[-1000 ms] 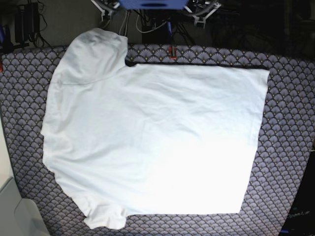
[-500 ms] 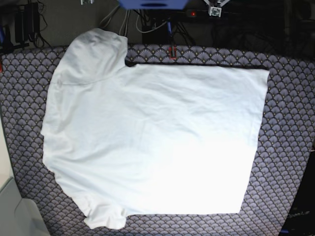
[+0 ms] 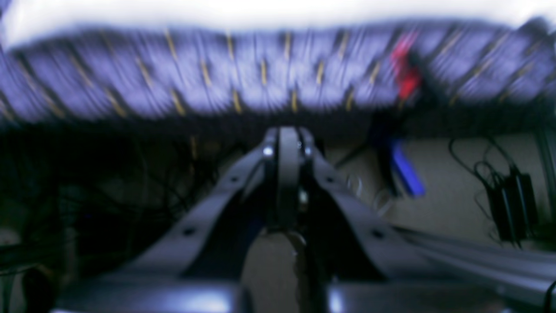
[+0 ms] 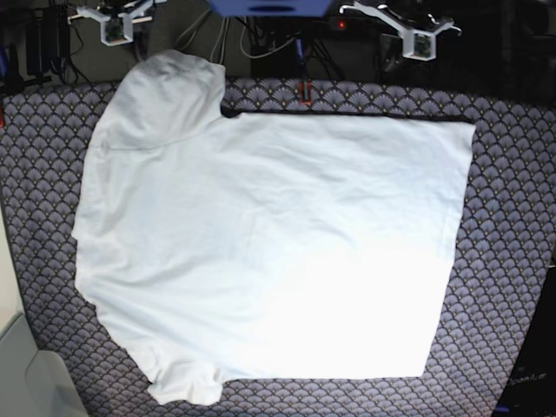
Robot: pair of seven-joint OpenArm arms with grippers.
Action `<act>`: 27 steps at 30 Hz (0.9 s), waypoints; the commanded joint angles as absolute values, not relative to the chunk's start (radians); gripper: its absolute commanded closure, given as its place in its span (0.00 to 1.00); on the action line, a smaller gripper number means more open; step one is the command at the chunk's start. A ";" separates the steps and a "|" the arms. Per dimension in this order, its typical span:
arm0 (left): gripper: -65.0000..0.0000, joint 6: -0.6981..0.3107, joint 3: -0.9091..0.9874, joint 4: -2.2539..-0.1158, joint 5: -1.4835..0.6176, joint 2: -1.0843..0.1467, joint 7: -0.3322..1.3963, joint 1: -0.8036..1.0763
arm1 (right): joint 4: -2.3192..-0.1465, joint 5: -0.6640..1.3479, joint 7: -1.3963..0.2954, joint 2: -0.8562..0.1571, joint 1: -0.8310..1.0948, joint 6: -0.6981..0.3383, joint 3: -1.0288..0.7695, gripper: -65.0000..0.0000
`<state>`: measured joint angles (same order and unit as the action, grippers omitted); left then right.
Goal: Fold the T-shirt properly
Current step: 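Lower both grippers onto the shirt's shoulder corners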
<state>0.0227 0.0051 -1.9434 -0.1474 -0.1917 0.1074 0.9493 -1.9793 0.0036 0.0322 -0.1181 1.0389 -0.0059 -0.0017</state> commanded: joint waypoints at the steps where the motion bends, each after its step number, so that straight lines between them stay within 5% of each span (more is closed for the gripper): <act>1: 0.99 0.010 0.005 -1.980 -0.165 -0.203 0.101 0.961 | -2.003 0.005 0.045 -0.120 1.055 -0.005 -0.004 0.86; 8: 0.99 0.004 0.186 -1.986 -0.329 -0.216 0.232 0.914 | -2.002 0.160 0.004 -0.142 0.966 -0.007 -0.030 0.59; 17: 0.99 0.004 0.444 -1.986 -0.476 -0.216 0.438 0.823 | -1.925 0.662 -0.134 -0.343 0.851 -0.007 -0.101 0.58; 27: 0.99 0.002 0.519 -1.986 -0.476 -0.214 0.559 0.734 | -1.762 0.717 -0.131 -0.355 0.759 -0.053 -0.099 0.58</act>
<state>0.0036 0.5129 -1.9701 -0.4732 -0.2047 0.5774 0.7307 -1.7451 0.7074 -0.1562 -0.3485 0.7532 -0.0402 -0.0944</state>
